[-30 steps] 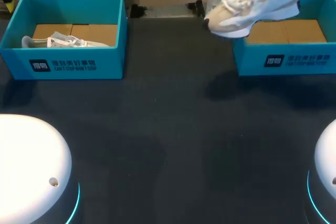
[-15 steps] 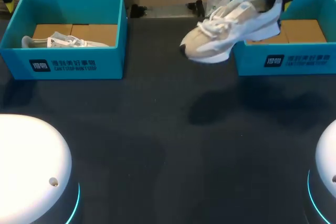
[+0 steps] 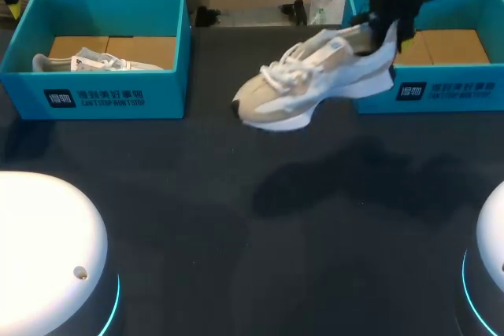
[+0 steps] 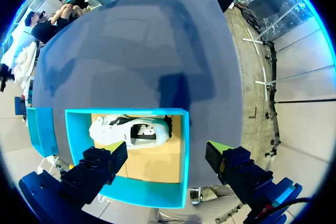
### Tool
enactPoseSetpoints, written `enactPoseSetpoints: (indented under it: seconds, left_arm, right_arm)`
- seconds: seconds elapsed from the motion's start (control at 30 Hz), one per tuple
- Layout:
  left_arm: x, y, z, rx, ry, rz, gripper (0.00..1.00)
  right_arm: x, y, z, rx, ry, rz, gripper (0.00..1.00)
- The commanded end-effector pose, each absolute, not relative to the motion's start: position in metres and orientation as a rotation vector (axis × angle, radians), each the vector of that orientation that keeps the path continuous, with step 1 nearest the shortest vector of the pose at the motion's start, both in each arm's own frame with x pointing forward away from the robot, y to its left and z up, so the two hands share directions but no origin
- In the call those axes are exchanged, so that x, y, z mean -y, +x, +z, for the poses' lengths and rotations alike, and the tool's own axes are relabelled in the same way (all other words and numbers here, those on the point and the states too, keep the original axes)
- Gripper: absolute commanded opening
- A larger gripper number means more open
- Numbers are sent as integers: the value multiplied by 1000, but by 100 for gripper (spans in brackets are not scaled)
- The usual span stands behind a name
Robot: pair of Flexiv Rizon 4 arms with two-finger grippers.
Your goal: Take the shoe out of the shoebox, open the shoe tongue, remove and reinsert the insole, then place the shoe into the shoebox
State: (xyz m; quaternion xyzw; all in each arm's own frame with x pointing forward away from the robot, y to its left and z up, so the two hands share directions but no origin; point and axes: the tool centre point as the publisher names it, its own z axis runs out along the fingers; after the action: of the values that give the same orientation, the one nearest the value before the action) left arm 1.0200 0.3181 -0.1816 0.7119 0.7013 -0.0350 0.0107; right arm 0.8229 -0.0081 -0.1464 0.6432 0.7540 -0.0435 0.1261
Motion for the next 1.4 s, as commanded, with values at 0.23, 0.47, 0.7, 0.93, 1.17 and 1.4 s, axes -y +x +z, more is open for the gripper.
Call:
enactPoseSetpoints:
  seconds: [0.23,0.47,0.7,0.93,1.17,1.4]
  left_arm:
    - [-318,1019,-181,-2189,2223,-105,100]
    - [-318,1019,-181,-2189,2223,-105,100]
    - [-318,1019,-181,-2189,2223,-105,100]
    - [-318,1019,-181,-2189,2223,-105,100]
    - [-318,1019,-181,-2189,2223,-105,100]
    - [-318,1019,-181,-2189,2223,-105,100]
  right_arm:
    - [-18,783,-159,-2116,1946,-80,0]
    - [-34,760,-165,-2105,1965,-97,0]
    - [-53,747,-181,-2132,1991,-189,0]
    - [-55,746,-183,-2138,2001,-199,0]
    - [-55,746,-183,-2138,2001,-199,0]
    - [-57,746,-188,-2134,1984,-156,0]
